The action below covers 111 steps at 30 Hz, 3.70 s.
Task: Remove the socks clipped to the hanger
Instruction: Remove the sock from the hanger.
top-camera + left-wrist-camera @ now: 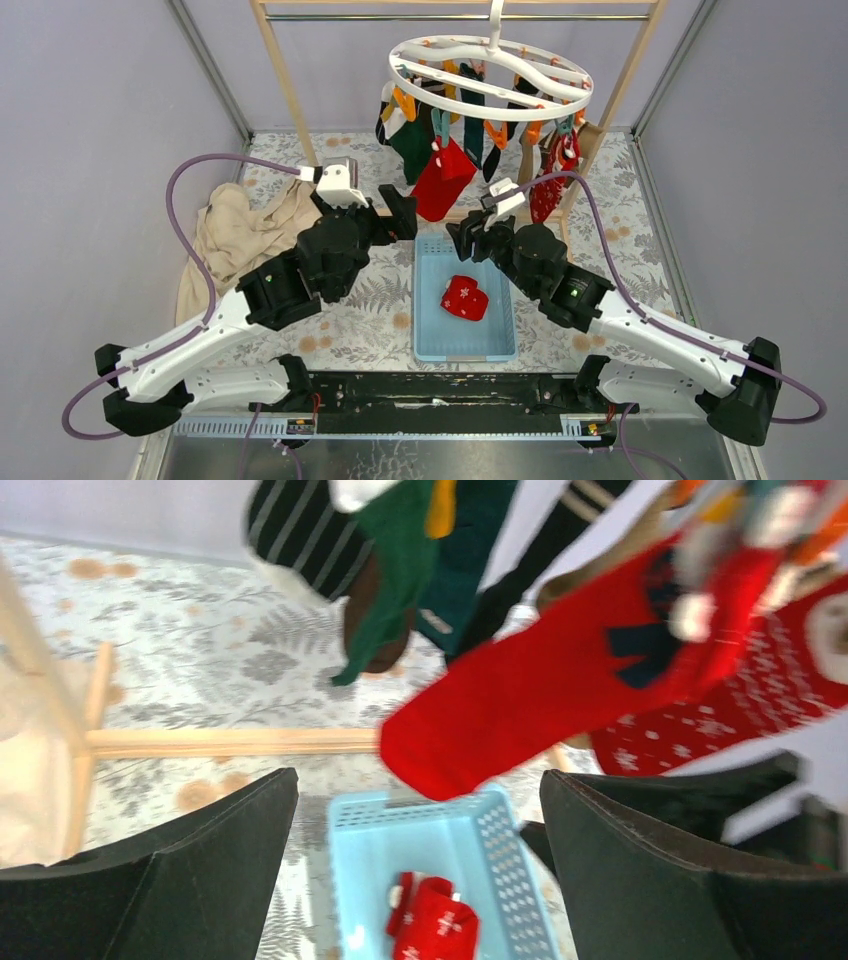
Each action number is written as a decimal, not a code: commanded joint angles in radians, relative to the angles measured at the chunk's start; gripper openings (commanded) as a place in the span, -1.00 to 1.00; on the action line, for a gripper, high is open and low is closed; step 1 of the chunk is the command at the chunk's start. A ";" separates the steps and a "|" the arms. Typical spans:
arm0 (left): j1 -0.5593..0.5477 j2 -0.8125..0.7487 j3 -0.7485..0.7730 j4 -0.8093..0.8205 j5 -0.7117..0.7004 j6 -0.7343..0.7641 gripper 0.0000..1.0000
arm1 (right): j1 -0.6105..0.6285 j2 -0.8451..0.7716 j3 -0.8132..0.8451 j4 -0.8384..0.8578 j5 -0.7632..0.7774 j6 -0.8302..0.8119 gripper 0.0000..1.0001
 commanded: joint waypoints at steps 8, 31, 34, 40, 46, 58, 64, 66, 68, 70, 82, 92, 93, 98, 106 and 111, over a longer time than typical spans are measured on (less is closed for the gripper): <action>0.142 -0.017 -0.065 0.069 0.035 -0.037 0.97 | -0.039 0.034 -0.078 0.363 -0.041 -0.039 0.19; 0.195 0.007 -0.020 0.021 0.100 -0.007 0.96 | -0.234 0.244 -0.061 0.661 -0.470 0.184 -0.10; 0.197 0.019 -0.006 0.025 0.118 -0.006 0.95 | -0.234 0.235 -0.040 0.623 -0.478 0.188 -0.43; 0.198 0.100 0.125 -0.008 0.204 0.008 0.89 | -0.235 0.177 -0.009 0.506 -0.463 0.164 -1.00; 0.174 0.214 0.326 -0.053 0.275 0.022 0.84 | -0.235 0.152 -0.003 0.433 -0.447 0.138 -1.00; 0.080 0.358 0.538 -0.040 0.177 0.101 0.85 | -0.233 0.119 -0.031 0.357 -0.431 0.153 -1.00; 0.043 0.409 0.586 -0.004 0.131 0.136 0.84 | -0.234 0.108 -0.031 0.334 -0.425 0.153 -1.00; 0.038 0.414 0.585 0.020 0.117 0.154 0.83 | -0.233 0.108 -0.031 0.331 -0.427 0.155 -1.00; 0.037 0.415 0.585 0.041 0.103 0.170 0.82 | -0.233 0.108 -0.031 0.328 -0.429 0.156 -1.00; 0.037 0.417 0.584 0.058 0.092 0.189 0.82 | -0.233 0.108 -0.032 0.327 -0.430 0.158 -1.00; 0.037 0.424 0.557 0.194 0.078 0.285 0.77 | -0.233 0.111 -0.040 0.326 -0.436 0.167 -1.00; 0.055 0.434 0.565 0.215 0.098 0.297 0.35 | -0.233 0.099 -0.053 0.321 -0.442 0.174 -1.00; 0.058 0.436 0.566 0.211 0.098 0.294 0.34 | -0.233 0.098 -0.054 0.320 -0.443 0.175 -1.00; 0.068 0.452 0.583 0.189 0.103 0.279 0.37 | -0.233 0.092 -0.057 0.315 -0.441 0.173 -1.00; 0.081 0.469 0.608 0.174 0.105 0.273 -0.06 | -0.233 0.087 -0.067 0.314 -0.442 0.172 -1.00; 0.091 0.474 0.623 0.163 0.123 0.268 -0.50 | -0.233 0.079 -0.081 0.311 -0.448 0.175 -1.00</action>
